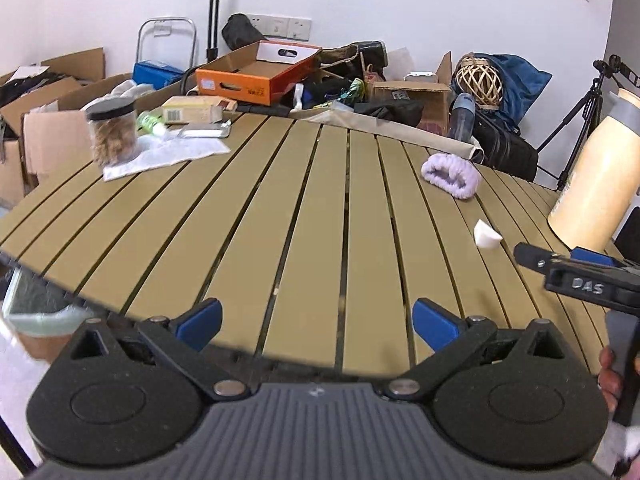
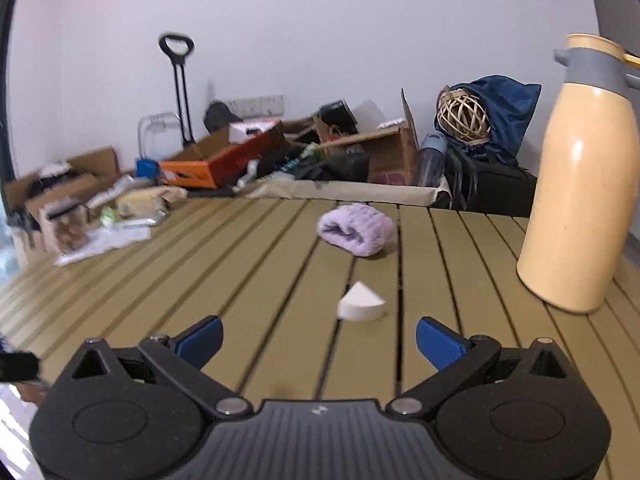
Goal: Collect trash
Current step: 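Raise both tools back toward the table, then close the right tool on the white triangular sponge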
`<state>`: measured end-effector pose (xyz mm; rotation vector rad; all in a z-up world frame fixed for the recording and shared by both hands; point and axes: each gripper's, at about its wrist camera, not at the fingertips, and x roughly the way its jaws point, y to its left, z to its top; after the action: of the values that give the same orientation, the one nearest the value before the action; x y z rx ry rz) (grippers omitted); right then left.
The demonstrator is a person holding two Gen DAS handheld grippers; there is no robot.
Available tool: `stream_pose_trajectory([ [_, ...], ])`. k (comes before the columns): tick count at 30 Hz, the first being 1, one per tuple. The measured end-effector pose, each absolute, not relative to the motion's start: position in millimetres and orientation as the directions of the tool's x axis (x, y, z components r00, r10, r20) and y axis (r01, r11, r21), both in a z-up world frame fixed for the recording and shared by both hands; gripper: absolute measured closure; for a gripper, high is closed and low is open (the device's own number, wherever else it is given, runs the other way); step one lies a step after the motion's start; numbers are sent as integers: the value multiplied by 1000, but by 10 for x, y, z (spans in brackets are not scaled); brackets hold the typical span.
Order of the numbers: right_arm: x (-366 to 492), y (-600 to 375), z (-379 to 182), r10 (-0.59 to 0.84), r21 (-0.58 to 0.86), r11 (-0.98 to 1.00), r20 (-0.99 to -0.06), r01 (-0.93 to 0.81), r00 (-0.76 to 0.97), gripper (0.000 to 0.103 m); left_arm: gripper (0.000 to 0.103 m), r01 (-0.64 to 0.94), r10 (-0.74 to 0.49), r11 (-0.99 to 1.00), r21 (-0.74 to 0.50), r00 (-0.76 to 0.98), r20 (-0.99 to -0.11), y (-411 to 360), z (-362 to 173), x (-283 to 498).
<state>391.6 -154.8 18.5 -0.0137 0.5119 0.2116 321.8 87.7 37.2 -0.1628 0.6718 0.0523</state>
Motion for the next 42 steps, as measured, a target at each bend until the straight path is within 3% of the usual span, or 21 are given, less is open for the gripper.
stream_pose_trajectory([
  [8,4639,-1619,-15,186,12,976,-564,-217,805,13,0,-71,-17,990,-119,790,-612,775,435,3767],
  [12,4860,-1628,-124,185,13,975,-592,-220,785,26,0,-47,-41,991,-126,788,-614,704,429,3967],
  [15,4958,-1633,-186,189,13,974,-601,-226,776,27,0,-31,-60,990,-135,783,-620,657,404,4068],
  [21,5080,-1592,-271,195,6,970,-621,-243,759,45,0,-9,-75,992,-128,770,-633,555,342,4238],
  [23,5101,-1585,-285,192,5,970,-623,-242,758,46,0,-8,-76,992,-128,767,-637,537,324,4273],
  [28,5131,-1603,-313,208,21,968,-632,-251,746,63,0,-7,-86,990,-141,760,-644,503,297,4354],
  [34,5140,-1677,-305,224,55,968,-621,-244,751,73,0,-12,-87,990,-144,748,-658,442,276,4472],
  [42,5003,-1970,-134,236,134,972,-543,-194,806,77,0,16,-95,992,-126,756,-648,183,440,4775],
])
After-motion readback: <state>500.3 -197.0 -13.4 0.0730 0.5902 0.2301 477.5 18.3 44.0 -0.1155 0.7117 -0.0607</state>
